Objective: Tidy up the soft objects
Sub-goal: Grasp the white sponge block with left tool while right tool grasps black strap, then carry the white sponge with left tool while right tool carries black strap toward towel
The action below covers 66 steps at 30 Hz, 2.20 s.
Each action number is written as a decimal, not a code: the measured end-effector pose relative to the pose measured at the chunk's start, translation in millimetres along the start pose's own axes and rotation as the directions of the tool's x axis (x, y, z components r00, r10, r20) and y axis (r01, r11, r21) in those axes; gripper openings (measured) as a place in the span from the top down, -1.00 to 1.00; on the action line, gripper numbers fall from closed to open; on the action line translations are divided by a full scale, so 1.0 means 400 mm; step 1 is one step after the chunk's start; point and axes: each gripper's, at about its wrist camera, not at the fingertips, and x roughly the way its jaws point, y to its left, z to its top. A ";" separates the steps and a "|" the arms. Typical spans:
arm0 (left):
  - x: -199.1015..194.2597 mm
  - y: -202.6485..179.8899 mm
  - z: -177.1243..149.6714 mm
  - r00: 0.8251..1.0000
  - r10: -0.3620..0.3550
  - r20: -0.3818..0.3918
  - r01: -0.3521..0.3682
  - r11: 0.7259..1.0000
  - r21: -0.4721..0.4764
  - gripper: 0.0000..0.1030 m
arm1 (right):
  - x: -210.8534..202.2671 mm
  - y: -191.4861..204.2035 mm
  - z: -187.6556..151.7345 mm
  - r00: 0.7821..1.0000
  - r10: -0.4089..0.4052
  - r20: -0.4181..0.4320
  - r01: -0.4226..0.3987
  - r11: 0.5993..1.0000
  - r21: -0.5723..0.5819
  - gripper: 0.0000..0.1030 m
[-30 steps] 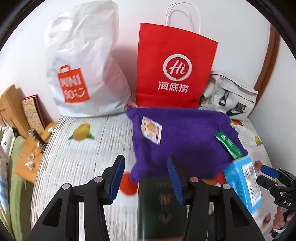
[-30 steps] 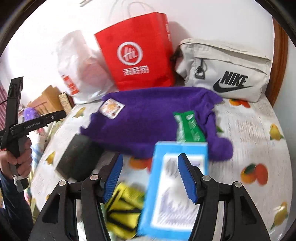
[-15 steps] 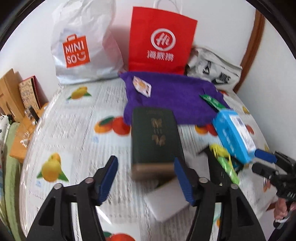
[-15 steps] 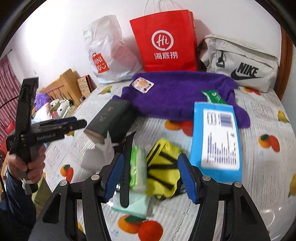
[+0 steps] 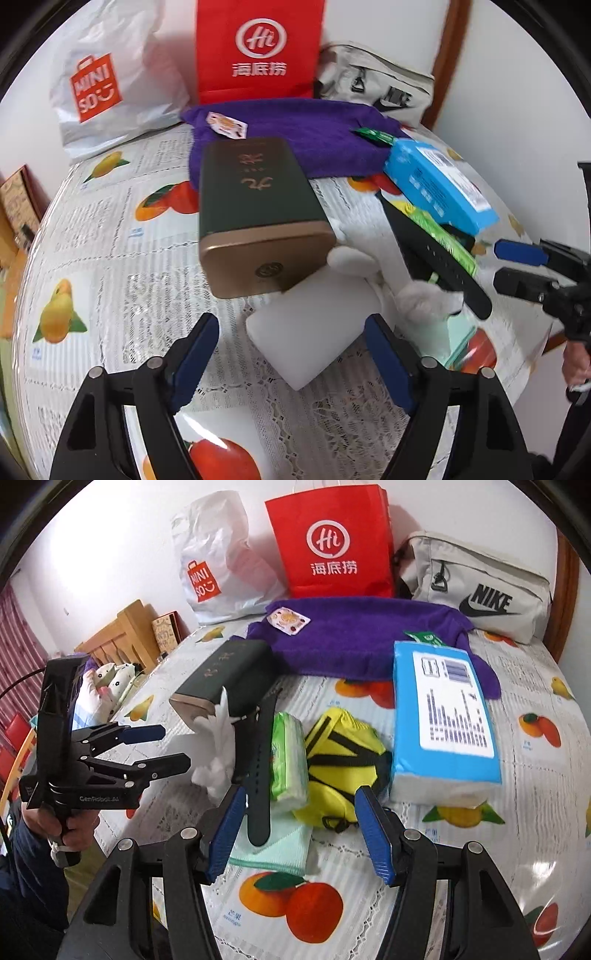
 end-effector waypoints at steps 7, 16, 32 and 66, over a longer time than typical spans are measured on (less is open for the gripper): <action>0.039 -0.011 -0.002 1.000 -0.023 -0.002 0.023 0.998 0.051 -0.58 | 0.012 0.007 -0.019 1.000 -0.003 -0.020 0.003 1.000 0.009 -0.19; 0.025 -0.004 -0.021 0.998 -0.059 0.031 0.059 0.998 0.015 -0.28 | 0.058 0.045 -0.027 0.998 0.008 -0.063 -0.011 0.999 -0.041 0.10; -0.035 0.017 -0.064 0.997 0.051 0.058 -0.048 0.997 -0.060 -0.18 | -0.032 0.028 -0.067 0.999 0.051 0.004 -0.051 0.997 -0.055 0.94; -0.074 0.034 -0.153 0.988 0.153 0.005 -0.150 0.974 -0.172 -0.26 | -0.029 -0.194 -0.237 0.994 -0.112 -0.003 0.112 0.993 0.025 0.86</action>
